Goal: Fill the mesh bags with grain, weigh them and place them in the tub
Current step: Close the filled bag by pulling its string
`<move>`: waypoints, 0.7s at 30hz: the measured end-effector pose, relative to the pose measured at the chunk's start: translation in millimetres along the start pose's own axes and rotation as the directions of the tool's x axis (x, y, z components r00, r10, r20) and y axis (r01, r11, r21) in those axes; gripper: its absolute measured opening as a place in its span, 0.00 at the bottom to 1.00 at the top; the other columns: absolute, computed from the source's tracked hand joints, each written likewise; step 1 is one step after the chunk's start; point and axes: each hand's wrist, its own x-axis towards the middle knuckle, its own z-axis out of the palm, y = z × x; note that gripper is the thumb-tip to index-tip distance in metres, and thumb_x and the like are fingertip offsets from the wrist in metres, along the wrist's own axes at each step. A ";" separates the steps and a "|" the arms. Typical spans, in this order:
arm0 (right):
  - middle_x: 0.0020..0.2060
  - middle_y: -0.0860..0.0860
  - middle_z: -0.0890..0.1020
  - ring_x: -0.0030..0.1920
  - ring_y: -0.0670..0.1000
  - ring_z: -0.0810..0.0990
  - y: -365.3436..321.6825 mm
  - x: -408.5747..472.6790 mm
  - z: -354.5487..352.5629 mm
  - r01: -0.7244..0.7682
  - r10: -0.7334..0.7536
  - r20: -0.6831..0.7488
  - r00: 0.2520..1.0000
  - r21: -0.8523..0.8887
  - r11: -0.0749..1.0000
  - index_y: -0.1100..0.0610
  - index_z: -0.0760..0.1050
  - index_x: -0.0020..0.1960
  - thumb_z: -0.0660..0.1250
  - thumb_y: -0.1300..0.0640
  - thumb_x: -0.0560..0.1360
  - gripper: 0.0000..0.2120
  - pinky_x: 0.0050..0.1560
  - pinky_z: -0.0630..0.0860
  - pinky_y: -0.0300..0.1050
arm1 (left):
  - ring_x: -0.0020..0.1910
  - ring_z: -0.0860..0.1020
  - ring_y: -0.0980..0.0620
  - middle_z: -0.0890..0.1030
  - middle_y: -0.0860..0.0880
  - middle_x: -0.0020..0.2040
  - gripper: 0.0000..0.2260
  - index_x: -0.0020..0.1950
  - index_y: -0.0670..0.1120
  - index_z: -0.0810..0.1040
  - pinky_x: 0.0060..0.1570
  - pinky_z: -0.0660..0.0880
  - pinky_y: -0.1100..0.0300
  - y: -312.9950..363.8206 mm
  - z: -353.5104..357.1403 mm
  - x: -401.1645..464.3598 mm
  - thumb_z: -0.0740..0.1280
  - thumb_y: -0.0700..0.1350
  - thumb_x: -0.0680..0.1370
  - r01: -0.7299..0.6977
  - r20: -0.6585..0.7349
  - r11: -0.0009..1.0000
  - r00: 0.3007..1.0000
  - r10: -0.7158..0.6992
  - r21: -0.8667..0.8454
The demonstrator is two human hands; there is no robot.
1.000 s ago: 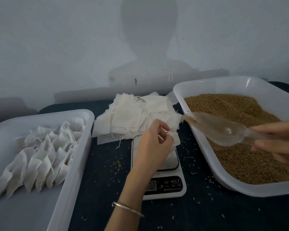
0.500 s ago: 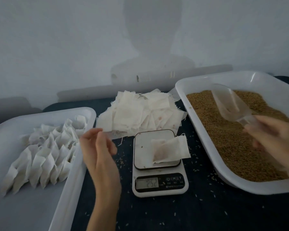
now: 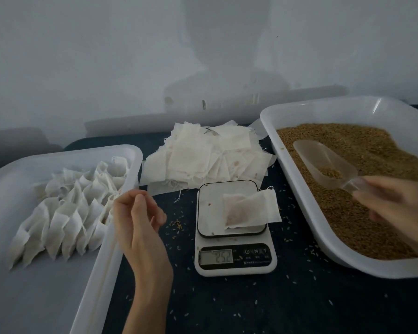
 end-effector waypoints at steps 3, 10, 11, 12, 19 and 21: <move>0.39 0.29 0.80 0.32 0.40 0.82 1.4 3.4 2.8 -0.017 0.017 0.017 1.000 -0.026 1.000 0.21 0.71 0.47 0.65 0.34 0.63 0.13 0.38 0.79 0.48 | 0.30 0.67 0.56 0.71 0.54 0.34 0.11 0.41 0.50 0.71 0.35 0.68 0.60 -3.5 -1.2 -1.4 0.57 0.37 0.80 0.009 0.035 0.999 0.999 -0.010 0.043; 0.44 0.34 0.77 0.43 0.42 0.80 -6.1 5.3 8.6 -0.006 0.021 0.148 0.989 -0.107 0.994 0.43 0.65 0.71 0.70 0.50 0.72 0.29 0.42 0.72 0.45 | 0.40 0.75 0.58 0.77 0.57 0.43 0.05 0.48 0.55 0.74 0.38 0.70 0.70 -6.7 17.0 -16.0 0.67 0.49 0.74 -0.201 0.508 0.912 0.861 -0.010 0.359; 0.45 0.34 0.77 0.43 0.41 0.80 -9.0 4.5 8.5 -0.008 0.025 0.171 0.985 -0.098 0.995 0.42 0.64 0.71 0.70 0.50 0.72 0.30 0.40 0.71 0.43 | 0.43 0.75 0.57 0.76 0.58 0.45 0.06 0.50 0.57 0.74 0.41 0.70 0.71 -5.6 24.9 -19.6 0.68 0.51 0.74 -0.262 0.603 0.884 0.797 -0.028 0.388; 0.46 0.35 0.76 0.43 0.40 0.79 -11.9 3.4 8.4 -0.010 0.029 0.194 0.981 -0.096 0.995 0.42 0.63 0.72 0.70 0.51 0.73 0.30 0.38 0.70 0.41 | 0.47 0.74 0.57 0.75 0.59 0.47 0.07 0.51 0.58 0.73 0.44 0.69 0.72 -3.5 33.1 -21.7 0.68 0.52 0.74 -0.318 0.665 0.863 0.747 -0.027 0.392; 0.51 0.41 0.77 0.48 0.45 0.77 -26.0 -5.0 5.7 0.003 0.024 0.267 0.964 -0.099 0.995 0.39 0.63 0.68 0.66 0.40 0.68 0.29 0.37 0.71 0.40 | 0.42 0.76 0.61 0.78 0.59 0.44 0.04 0.45 0.55 0.75 0.36 0.72 0.69 16.8 59.0 4.6 0.64 0.45 0.77 -0.286 0.558 0.913 0.826 0.081 0.290; 0.51 0.42 0.78 0.47 0.43 0.77 -25.2 -4.3 5.5 0.017 0.009 0.273 0.962 -0.091 0.996 0.41 0.64 0.70 0.68 0.44 0.70 0.30 0.37 0.72 0.39 | 0.42 0.76 0.62 0.79 0.58 0.43 0.06 0.45 0.54 0.75 0.36 0.72 0.70 17.8 57.8 11.7 0.65 0.43 0.77 -0.285 0.578 0.904 0.814 0.054 0.317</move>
